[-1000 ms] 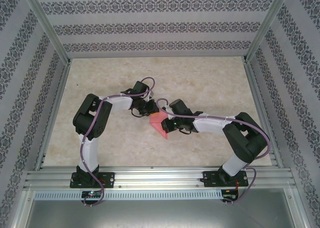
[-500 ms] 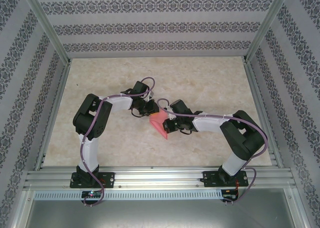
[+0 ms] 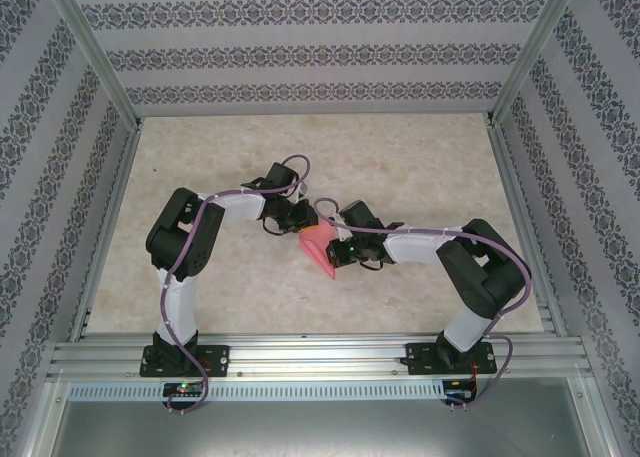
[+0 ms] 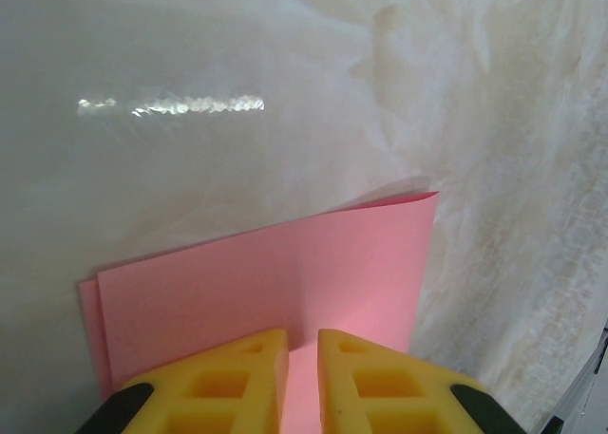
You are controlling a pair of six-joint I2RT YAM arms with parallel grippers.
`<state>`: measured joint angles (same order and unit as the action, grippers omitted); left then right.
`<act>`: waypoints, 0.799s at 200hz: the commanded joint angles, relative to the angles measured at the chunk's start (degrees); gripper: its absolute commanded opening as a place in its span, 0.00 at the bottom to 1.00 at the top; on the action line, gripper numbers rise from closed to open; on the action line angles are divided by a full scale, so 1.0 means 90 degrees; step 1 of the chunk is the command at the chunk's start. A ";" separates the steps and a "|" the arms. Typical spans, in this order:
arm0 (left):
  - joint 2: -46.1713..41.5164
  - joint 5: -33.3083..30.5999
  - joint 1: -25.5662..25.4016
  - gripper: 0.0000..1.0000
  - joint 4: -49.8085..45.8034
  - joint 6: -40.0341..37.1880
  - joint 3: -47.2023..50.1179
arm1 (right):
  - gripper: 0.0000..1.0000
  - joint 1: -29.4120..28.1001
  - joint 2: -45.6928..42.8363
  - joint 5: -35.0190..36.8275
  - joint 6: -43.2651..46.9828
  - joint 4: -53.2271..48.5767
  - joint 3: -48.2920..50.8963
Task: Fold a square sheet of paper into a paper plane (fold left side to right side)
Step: Third fold the triangle at the center of the table.
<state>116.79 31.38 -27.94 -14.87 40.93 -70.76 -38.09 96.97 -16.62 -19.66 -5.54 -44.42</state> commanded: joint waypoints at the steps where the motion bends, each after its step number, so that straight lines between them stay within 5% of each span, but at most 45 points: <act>1: 0.0299 -0.0200 -0.0195 0.18 -0.0358 -0.0113 0.0021 | 0.00 0.0089 0.0075 0.0152 -0.0029 -0.0056 -0.0111; 160: 0.0324 -0.0205 -0.0201 0.18 -0.0338 -0.0113 0.0040 | 0.01 0.0159 -0.0182 0.0111 -0.0062 -0.0018 -0.0179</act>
<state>116.79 30.98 -28.18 -14.83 40.95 -70.78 -37.36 96.90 -16.62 -19.68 -5.96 -44.53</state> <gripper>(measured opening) 0.182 0.049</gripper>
